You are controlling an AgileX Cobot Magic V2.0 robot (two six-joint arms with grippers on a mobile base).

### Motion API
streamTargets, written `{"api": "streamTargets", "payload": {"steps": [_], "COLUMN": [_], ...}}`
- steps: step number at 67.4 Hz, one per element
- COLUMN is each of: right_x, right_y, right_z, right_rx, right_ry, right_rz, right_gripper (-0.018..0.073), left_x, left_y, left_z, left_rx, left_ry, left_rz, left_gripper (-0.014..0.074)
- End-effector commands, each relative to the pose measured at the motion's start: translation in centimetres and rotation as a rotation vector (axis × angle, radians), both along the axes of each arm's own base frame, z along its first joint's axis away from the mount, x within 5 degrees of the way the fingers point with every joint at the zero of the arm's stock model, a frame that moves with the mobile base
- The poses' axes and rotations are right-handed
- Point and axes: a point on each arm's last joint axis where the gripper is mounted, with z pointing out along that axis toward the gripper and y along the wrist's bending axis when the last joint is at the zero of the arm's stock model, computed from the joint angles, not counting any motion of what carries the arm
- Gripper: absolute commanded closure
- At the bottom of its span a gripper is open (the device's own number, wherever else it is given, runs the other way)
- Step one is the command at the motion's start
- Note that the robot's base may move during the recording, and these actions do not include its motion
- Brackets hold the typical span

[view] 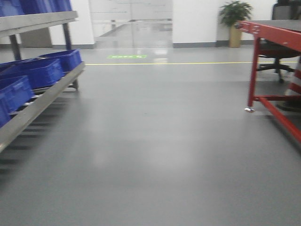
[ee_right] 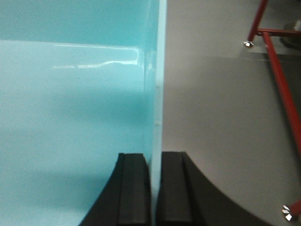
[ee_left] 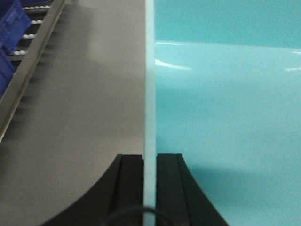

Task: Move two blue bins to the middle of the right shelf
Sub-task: 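Drive the base to the other shelf rack while holding the bin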

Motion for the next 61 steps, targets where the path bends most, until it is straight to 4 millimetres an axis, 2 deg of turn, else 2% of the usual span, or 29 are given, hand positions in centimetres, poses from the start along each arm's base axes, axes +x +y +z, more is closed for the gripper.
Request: {"api": "streamTargets", "payload": {"steps": [1,61], "right_x": [-0.09,-0.09], "right_y": [0.31,0.31], "right_z": [0.82,0.82], "right_rx": [0.022,0.022], "right_ry": [-0.061,-0.061], "right_rz": [0.027,0.027], "right_gripper": [0.0712,0.0712], "left_x": [-0.55,-0.54], "left_y": [-0.38,-0.4], "left_z": [1.15,1.18], "left_rx": [-0.045,-0.046], "left_ry": [-0.063,-0.066], "left_rz": [-0.045,-0.047], "left_gripper": [0.0707,0.0707]}}
